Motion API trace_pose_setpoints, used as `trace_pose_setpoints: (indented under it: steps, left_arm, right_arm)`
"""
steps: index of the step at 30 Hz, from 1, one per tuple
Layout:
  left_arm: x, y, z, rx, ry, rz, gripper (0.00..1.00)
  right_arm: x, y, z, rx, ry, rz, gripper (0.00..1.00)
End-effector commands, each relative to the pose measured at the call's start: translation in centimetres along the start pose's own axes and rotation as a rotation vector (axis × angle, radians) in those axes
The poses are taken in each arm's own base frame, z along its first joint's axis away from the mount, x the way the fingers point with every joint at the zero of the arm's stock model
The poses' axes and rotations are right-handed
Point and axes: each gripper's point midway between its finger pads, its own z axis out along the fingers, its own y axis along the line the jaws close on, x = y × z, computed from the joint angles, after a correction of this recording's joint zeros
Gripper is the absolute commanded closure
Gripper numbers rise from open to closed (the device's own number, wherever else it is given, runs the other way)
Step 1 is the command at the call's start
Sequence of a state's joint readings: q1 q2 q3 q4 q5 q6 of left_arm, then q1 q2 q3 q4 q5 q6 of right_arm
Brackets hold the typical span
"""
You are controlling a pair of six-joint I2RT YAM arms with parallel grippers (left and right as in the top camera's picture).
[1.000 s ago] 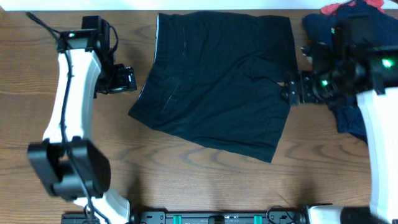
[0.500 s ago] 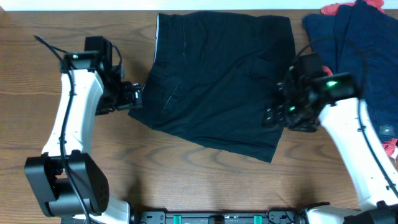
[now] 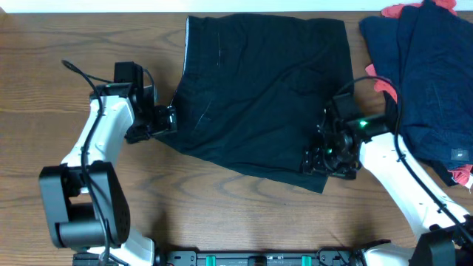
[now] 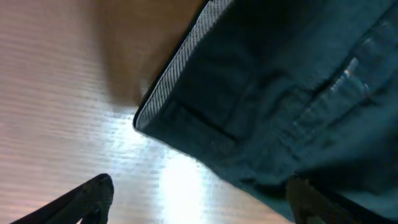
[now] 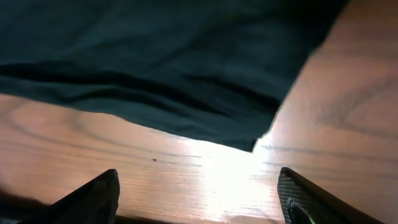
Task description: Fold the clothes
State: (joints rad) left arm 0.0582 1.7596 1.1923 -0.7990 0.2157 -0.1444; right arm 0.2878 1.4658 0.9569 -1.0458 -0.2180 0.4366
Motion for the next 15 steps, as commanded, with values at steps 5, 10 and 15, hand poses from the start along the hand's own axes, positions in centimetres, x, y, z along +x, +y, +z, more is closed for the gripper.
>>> trace_pose_setpoints:
  steps: [5,10,15]
  left_arm:
    - [0.0,0.3,2.8,0.014,-0.003,-0.283,0.12]
    - [-0.6,0.5,4.3,0.031,-0.058,-0.325,0.17]
    - [-0.6,0.9,5.2,0.028,-0.086,-0.343,0.28]
  right_arm:
    - [0.0,-2.5,1.1,0.121,-0.05,0.191,0.15]
    - [-0.5,-2.4,1.1,0.12,-0.072,0.188,0.14]
    - [-0.4,-2.4,1.1,0.121,-0.068,0.212,0.12]
